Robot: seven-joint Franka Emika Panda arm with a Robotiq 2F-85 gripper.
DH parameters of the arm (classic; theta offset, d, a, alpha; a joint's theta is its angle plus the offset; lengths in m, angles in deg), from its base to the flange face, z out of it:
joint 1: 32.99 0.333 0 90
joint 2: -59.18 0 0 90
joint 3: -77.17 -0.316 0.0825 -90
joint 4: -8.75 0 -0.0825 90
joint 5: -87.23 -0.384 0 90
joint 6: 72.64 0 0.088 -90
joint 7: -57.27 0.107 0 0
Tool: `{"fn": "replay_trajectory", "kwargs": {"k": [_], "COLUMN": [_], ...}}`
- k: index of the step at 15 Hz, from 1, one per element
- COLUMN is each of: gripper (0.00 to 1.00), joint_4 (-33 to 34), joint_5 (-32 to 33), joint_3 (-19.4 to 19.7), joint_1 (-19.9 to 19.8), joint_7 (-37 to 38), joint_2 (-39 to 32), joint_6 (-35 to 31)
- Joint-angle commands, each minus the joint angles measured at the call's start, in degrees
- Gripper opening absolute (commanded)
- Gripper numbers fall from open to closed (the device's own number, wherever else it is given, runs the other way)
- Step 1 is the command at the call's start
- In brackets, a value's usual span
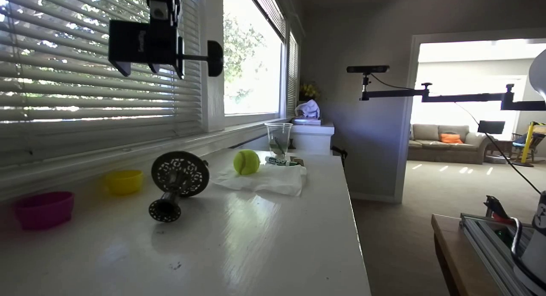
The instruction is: Move the black object to the left
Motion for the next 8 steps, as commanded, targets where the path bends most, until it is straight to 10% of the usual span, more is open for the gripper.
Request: {"fn": "replay_trajectory", "kwargs": {"k": [1,8], "gripper": [0.02,0.02], "joint_4": [4.3,5.8], "joint_5": [0.1,3.0], "joint_3": [0.6,2.6], "joint_1": [-1.3,-5.2], "joint_7": [-11.4,-29.8], "joint_2": [-3.7,-9.1], "joint_6": [4.4,7.6]}}
